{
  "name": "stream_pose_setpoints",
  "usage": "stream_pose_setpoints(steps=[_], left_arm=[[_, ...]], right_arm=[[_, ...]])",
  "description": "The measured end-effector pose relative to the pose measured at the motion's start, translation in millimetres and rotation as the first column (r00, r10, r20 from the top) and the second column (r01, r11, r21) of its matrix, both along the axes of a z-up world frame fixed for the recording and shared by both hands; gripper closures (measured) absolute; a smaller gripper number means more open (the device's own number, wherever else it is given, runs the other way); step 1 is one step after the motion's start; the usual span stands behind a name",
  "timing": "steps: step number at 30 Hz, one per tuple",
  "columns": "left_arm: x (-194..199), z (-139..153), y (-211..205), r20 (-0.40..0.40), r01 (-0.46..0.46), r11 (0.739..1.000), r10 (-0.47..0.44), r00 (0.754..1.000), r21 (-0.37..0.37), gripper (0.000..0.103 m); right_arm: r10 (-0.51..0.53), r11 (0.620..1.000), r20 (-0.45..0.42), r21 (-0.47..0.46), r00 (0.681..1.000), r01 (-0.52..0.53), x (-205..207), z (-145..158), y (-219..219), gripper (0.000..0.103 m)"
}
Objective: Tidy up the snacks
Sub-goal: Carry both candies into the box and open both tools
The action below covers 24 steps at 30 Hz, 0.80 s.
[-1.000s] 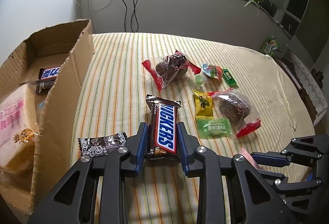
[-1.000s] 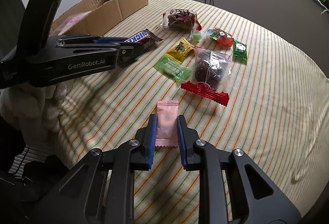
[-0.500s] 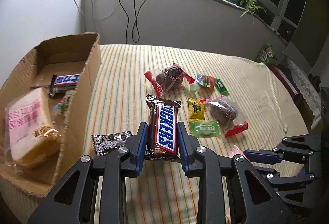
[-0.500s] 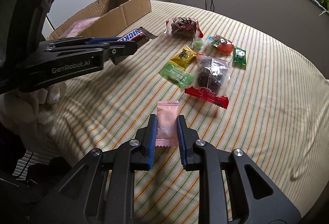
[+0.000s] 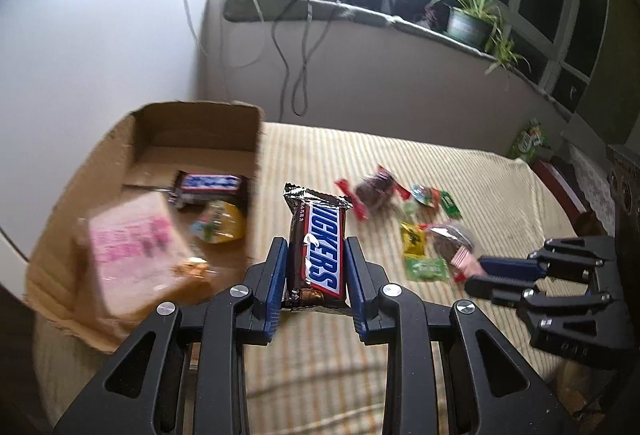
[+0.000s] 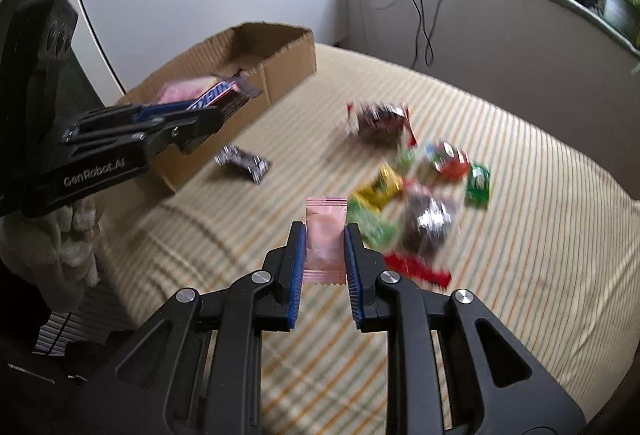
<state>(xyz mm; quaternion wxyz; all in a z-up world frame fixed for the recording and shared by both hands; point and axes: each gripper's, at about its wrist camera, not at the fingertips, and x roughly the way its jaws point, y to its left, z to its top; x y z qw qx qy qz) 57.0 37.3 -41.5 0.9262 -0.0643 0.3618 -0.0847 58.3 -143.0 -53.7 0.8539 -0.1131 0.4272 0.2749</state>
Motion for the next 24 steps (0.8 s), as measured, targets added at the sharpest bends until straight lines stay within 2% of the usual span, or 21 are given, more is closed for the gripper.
stream_pose_setpoints(steps=[14, 24], left_arm=[[1.4, 5.0, 66.0, 0.017, -0.141, 0.99, 0.141, 0.99, 0.008, 0.076], [6.7, 0.3, 89.3, 0.007, -0.183, 0.983, 0.182, 0.983, 0.012, 0.076]], right_arm=[[0.097, 0.995, 0.066, 0.025, 0.993, -0.098, 55.4, 37.2, 67.8, 0.083], [0.155, 0.987, 0.065, 0.033, 0.986, -0.158, 94.0, 40.8, 123.2, 0.083]])
